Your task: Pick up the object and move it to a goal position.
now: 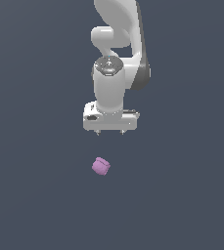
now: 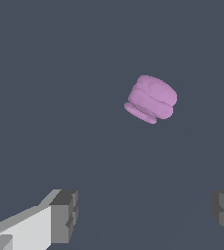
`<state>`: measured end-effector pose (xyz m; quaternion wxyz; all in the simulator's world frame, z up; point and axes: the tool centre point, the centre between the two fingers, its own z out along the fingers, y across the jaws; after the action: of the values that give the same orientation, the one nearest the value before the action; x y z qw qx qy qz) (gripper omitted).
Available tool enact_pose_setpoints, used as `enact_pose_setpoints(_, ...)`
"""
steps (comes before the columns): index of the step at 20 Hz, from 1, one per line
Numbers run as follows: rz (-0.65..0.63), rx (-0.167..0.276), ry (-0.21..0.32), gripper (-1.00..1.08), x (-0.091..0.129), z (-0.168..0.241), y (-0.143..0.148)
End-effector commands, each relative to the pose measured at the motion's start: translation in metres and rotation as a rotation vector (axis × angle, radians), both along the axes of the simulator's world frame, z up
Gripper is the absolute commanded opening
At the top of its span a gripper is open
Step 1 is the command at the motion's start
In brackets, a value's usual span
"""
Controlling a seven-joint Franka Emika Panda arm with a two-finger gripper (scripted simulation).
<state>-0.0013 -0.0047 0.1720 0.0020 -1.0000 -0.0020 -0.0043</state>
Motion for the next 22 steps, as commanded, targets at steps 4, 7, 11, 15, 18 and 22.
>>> enact_pose_setpoints(4, 0.007, -0.002, -0.001, 1.0, 0.0, 0.0009, 0.0001)
enact_pose_setpoints(7, 0.027, -0.007, -0.003, 1.0, -0.0001, 0.0034, 0.0003)
enact_pose_setpoints(11, 0.046, -0.013, -0.005, 1.0, -0.0003, 0.0062, 0.0005)
enact_pose_setpoints(15, 0.046, -0.012, -0.005, 1.0, -0.0002, 0.0059, 0.0004)
enact_pose_setpoints(18, 0.057, -0.013, -0.005, 1.0, 0.001, 0.0052, 0.0002)
enact_pose_setpoints(22, 0.091, -0.015, -0.004, 1.0, 0.0045, 0.0029, -0.0008)
